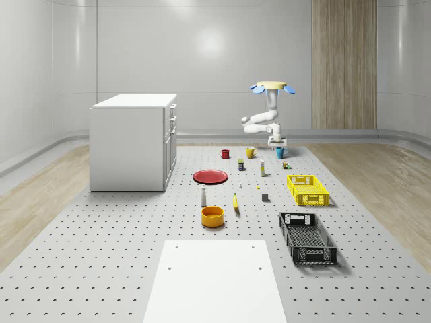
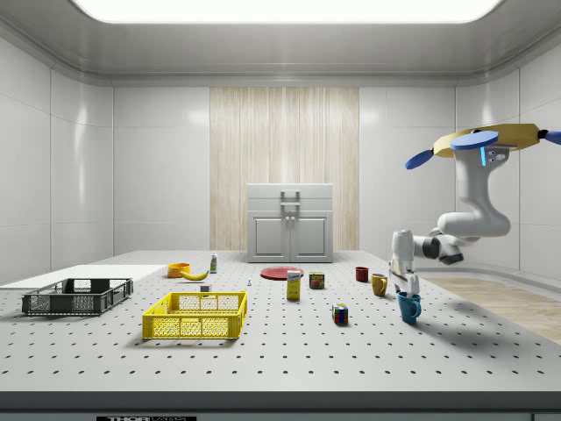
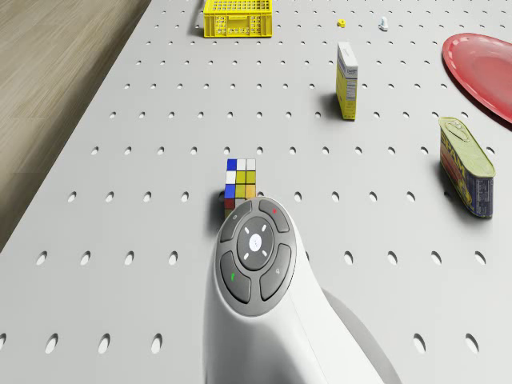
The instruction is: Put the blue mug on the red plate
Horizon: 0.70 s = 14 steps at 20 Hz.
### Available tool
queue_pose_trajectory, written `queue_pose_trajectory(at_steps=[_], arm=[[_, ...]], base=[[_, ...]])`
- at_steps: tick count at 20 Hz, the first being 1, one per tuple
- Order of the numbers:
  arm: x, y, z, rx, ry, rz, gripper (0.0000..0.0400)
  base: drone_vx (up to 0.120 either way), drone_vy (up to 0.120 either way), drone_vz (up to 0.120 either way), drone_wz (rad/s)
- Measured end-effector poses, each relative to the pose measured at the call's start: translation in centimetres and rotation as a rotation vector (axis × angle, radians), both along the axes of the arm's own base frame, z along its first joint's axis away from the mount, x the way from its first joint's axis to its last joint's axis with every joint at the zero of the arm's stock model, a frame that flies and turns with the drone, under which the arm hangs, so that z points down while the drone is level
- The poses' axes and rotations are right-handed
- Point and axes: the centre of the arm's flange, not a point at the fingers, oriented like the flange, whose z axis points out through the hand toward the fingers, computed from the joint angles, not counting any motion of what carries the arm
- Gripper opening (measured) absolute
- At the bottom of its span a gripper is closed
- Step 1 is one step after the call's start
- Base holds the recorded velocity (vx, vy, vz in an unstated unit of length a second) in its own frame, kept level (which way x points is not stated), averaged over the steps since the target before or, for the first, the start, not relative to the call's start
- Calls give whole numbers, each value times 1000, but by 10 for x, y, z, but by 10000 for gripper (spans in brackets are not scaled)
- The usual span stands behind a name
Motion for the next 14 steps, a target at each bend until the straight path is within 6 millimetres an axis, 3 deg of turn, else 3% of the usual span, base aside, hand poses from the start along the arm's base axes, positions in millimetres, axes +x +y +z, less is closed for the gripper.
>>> queue_pose_trajectory(at_steps=[11,14], arm=[[0,5,7,0,0,0,400],[0,5,8,0,0,0,254]], base=[[0,0,0,0],[0,0,0,0]])
